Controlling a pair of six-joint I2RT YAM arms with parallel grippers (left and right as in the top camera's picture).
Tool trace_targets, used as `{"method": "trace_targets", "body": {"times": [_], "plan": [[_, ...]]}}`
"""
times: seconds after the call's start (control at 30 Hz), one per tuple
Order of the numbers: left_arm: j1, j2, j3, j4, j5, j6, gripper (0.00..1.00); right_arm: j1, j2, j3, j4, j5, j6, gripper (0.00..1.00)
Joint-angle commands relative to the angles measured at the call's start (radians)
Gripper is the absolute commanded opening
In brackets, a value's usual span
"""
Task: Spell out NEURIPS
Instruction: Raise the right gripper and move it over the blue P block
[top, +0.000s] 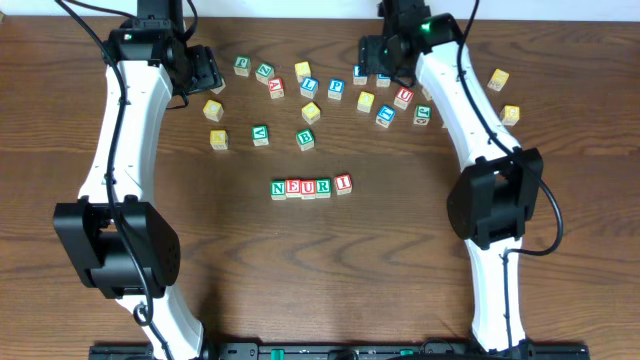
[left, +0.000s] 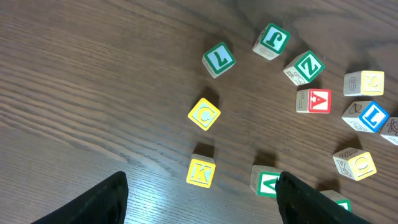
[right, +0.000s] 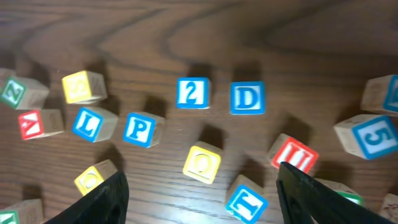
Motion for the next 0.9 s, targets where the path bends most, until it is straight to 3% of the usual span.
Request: {"method": "trace_targets", "body": {"times": [0.0, 0.4, 0.87], "plan": [[-0.003, -0.004, -0.016, 0.000, -0.003, -0.001, 0.75, 0.042, 0.011, 0.008, 0.025, 0.009, 0.001, 0.70], [-0.003, -0.004, -0.016, -0.004, -0.003, -0.002, 0.75, 0.111, 0.160, 0.008, 0.164, 0.058, 0.099, 0.64], [-0.003, -0.004, -0.016, -0.011, -0.003, -0.002, 0.75, 0.115, 0.224, 0.007, 0.209, 0.061, 0.101, 0.64]]}}
